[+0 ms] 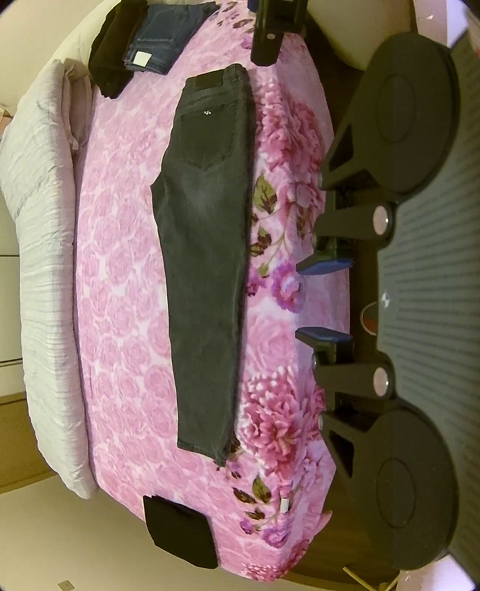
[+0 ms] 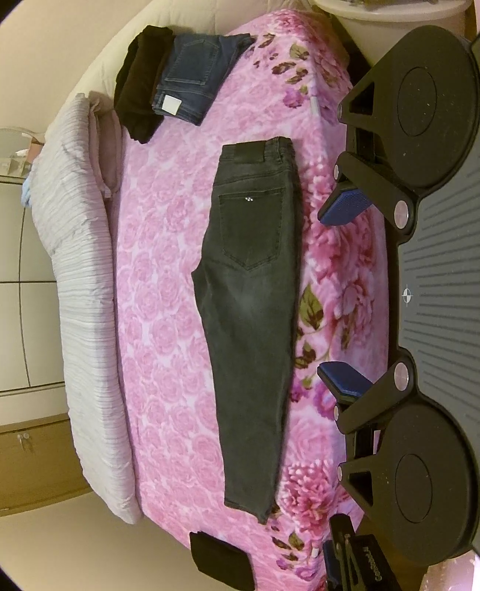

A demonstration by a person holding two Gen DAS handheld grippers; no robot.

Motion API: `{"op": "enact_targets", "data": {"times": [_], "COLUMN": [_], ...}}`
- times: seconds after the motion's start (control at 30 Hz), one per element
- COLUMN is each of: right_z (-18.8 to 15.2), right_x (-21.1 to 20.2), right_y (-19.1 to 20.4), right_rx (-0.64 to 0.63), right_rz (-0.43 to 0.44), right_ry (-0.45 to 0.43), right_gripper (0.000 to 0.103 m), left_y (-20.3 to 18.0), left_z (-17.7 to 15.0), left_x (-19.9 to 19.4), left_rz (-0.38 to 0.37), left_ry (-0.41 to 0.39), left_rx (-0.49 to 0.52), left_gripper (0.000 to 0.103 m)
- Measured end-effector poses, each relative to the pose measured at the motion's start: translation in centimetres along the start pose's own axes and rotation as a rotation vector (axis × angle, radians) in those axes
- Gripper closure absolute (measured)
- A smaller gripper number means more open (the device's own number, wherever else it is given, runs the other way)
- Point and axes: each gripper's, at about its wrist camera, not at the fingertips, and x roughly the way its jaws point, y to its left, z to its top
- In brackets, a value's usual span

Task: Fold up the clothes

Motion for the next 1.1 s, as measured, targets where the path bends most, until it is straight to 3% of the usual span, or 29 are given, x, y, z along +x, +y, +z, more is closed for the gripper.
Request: {"op": "enact_targets", "data": {"times": [0.3,0.57,0.9,1.1], "right_z": [1.1,3.9,9.7,10.6], "right_x": [1.7,5.8,13.8,19.8], "right_y": [-0.2,0.7,3.9,6.1], "right_rx": [0.013,0.031,0.081,0.160], "right_rz": [-0.007,-0.027,-0.040,-0.036], "right_ry": [0.026,0.076,0.133,0.186], "right_gripper": [0.019,0.019,0.019,0.019], "left_y": [1.5,4.1,10.3,16.4], "left_z": [1.2,4.7,11.5,12.3], "left_x": [2.1,6.4,14.7,21.8], "left_rz": [0.006,0.014,-0.015,-0.055], "left_ry": [0.037,0.075,0.151,0.204], "left_rx": [-0.027,-0.021,-0.017,-0.084], "left_gripper": [0.076,0.076,0.076,0.076]}}
